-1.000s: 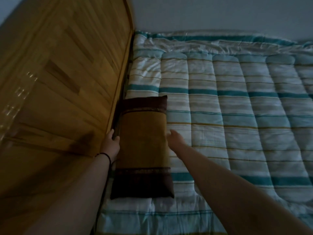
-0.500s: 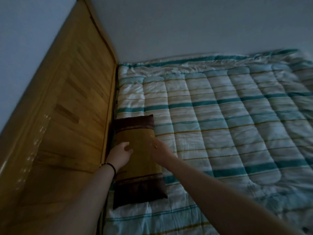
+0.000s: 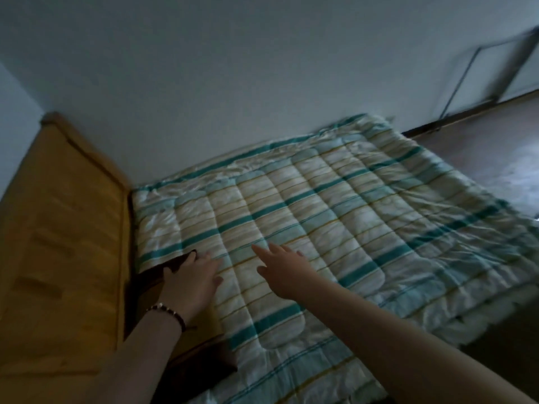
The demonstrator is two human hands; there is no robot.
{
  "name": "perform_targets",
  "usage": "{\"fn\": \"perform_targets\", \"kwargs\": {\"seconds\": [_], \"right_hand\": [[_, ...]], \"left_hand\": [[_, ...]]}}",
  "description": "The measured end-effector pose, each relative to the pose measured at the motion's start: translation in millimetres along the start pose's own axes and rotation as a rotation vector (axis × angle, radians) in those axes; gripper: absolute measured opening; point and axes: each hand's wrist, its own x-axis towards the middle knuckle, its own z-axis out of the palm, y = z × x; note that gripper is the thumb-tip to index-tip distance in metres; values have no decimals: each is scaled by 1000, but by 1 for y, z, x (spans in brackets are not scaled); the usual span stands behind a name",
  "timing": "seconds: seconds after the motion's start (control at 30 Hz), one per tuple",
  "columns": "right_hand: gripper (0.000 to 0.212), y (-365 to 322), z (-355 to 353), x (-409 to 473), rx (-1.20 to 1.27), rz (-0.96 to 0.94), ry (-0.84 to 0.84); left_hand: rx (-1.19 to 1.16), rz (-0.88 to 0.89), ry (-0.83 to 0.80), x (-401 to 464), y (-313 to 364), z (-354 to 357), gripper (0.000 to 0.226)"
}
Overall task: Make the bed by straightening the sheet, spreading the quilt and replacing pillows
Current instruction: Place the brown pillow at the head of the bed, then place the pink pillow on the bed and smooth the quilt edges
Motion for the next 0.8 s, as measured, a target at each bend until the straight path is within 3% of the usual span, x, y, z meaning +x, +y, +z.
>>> {"fn": "perform_targets", "kwargs": {"seconds": [0.13,0.3,0.5,0.8], "right_hand": [[60,90,-37,-81,0,56,135],[58,205,-75,-195,68,178,236],[58,352,-108,-325,69,409,327],[61,528,-145,-445,98,745,455]], "left_hand": [[26,133,70,-5,113,-22,47],[-140,306,150,-3,287,-25,45],[-232,560,98,4,496,-1,47],[-248,914,13,38,745,16,49]]}}
